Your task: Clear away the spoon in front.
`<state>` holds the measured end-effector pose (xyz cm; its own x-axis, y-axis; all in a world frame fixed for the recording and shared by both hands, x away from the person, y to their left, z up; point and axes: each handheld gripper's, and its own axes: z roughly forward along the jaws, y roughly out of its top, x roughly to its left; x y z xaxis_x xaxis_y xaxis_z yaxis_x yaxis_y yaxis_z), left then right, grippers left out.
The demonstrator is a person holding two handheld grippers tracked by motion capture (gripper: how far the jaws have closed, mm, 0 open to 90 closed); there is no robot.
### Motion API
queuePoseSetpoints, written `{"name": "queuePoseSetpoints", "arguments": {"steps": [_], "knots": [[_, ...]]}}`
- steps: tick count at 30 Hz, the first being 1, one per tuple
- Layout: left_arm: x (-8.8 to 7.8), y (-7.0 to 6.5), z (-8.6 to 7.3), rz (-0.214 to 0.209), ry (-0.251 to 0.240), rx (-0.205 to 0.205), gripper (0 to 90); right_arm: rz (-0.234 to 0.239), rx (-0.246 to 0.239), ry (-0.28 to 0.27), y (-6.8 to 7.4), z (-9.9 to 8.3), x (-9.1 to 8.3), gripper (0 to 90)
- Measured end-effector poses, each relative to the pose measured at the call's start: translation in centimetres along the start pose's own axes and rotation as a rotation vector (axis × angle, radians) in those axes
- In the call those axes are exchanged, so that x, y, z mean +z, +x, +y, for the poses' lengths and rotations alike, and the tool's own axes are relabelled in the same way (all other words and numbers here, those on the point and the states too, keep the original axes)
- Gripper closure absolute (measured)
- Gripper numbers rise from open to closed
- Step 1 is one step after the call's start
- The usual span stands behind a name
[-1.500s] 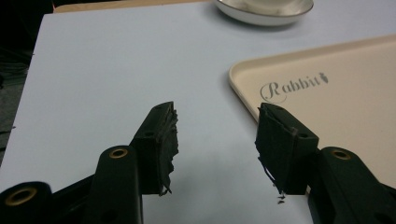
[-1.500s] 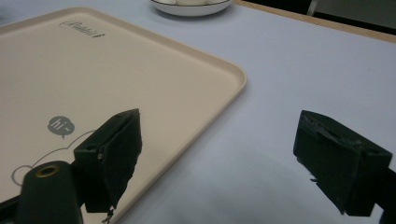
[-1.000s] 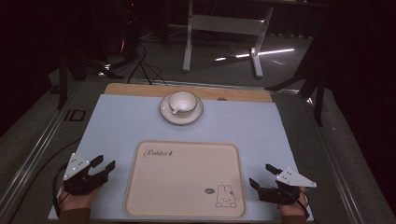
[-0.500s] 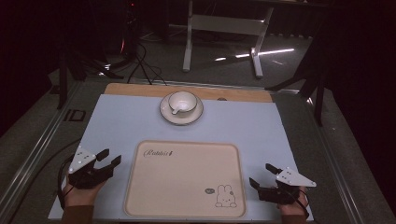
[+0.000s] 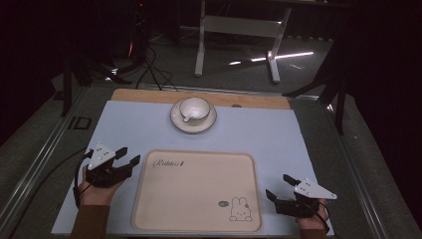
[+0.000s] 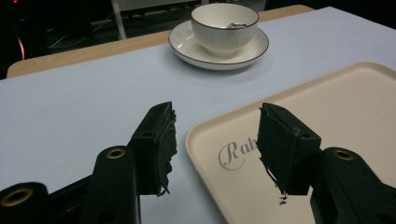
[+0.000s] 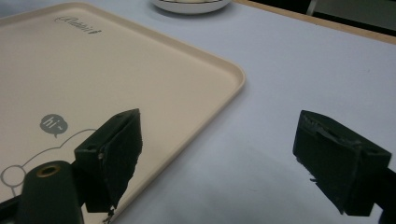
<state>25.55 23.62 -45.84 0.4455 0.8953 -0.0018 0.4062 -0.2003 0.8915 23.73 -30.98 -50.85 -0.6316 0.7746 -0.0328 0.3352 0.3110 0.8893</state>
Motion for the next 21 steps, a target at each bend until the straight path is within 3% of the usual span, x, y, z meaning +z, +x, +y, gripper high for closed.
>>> {"name": "queuePoseSetpoints", "arguments": {"steps": [21], "knots": [[3.4,-0.9,2.9,-0.024,-0.005,0.03,44.9,0.0,0.001,0.0,-0.1,0.0,0.0,15.3]]}}
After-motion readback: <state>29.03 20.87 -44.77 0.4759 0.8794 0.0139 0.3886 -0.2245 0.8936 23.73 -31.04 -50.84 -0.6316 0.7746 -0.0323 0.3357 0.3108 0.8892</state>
